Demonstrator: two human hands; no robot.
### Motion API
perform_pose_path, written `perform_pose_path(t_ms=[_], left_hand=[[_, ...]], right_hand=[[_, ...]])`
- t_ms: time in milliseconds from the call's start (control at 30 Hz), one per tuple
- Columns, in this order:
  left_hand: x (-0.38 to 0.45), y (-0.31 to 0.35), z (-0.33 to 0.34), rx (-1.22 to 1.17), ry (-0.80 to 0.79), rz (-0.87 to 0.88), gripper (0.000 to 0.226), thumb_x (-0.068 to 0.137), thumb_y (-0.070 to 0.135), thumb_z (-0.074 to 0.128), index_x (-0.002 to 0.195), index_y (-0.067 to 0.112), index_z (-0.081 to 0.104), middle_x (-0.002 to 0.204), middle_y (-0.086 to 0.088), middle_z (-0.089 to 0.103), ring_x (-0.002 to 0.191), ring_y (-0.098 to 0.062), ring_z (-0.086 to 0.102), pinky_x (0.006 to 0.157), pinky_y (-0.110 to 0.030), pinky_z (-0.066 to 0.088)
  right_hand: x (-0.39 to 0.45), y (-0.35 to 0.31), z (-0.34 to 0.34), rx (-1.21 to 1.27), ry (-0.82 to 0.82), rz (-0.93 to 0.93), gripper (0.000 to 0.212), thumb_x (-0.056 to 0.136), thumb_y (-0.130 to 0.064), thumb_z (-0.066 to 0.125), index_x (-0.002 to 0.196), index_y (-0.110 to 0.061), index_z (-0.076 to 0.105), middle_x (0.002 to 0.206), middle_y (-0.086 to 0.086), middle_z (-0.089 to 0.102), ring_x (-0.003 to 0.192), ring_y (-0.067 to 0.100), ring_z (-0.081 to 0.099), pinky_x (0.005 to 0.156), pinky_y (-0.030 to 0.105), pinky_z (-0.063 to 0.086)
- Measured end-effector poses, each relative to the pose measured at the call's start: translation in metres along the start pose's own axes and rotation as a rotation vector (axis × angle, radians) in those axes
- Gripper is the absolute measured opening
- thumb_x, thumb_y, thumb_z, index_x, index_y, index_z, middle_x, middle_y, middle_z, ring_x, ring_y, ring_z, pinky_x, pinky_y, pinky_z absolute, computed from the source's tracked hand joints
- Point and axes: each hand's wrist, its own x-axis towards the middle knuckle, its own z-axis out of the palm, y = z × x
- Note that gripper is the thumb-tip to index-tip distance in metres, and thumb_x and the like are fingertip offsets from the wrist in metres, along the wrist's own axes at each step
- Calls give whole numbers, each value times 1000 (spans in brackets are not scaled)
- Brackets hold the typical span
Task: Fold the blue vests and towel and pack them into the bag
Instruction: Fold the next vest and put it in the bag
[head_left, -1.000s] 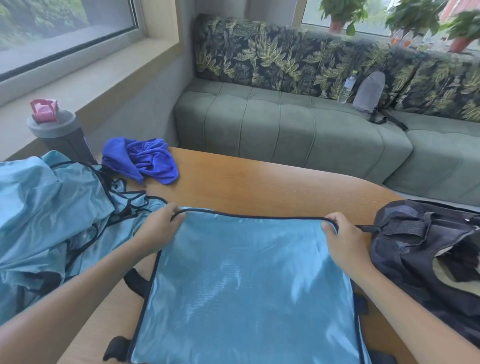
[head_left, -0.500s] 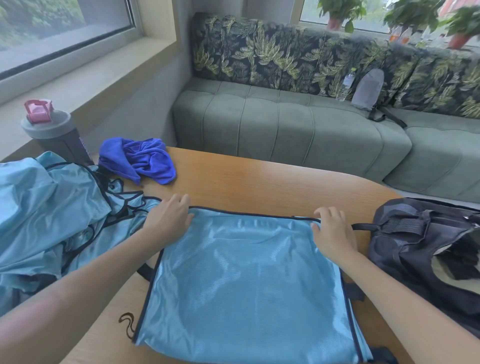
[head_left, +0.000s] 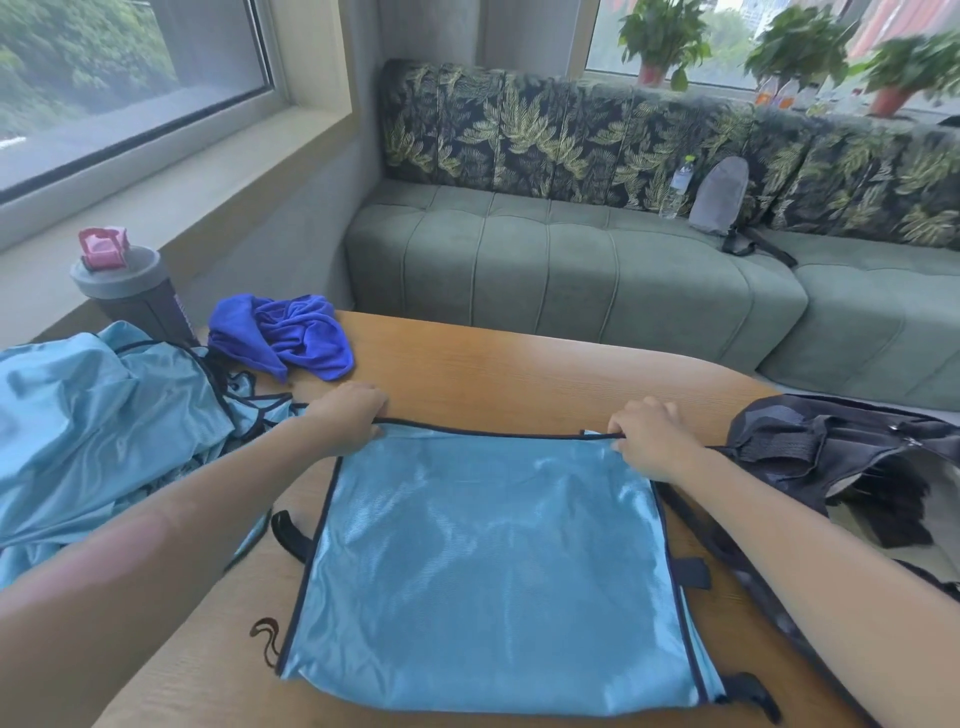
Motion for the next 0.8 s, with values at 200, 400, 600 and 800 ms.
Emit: perform_pose_path(t_ms=[200,400,600,800], left_hand=[[-33,-10,-72,-206,34,-41,28,87,23,76,81,19,49,87,-6,69,71,-20,65,63,-33,46],[-56,-21,-151,-452,217,4,24,88,13,75,84,18,52,84,-6,76,73,-20,76,81,-46,60],[-77,-13,-213,-458,522,74,19,89,13,74,92,18,56,91,-9,73,87,-32,67,81,-39,53],[-120,-4,-184,-511,720,147,15,92,8,71,94,17,59,84,4,69,75,-22,63,63,-19,44]], right_hand=[[-34,0,-98,150,73,6,9,86,-19,72,80,-12,72,83,5,65,86,27,61,74,33,46],[-48,3,-188,573,213,146,4,87,-3,77,87,-1,73,84,15,77,52,12,70,52,20,54],[-68,1,-244,550,553,106,3,93,-17,73,94,-14,73,99,5,70,93,23,63,82,32,48],[-104,-6,-208,648,706,26,8,92,-16,71,89,-23,70,90,-6,71,87,17,66,75,34,51]])
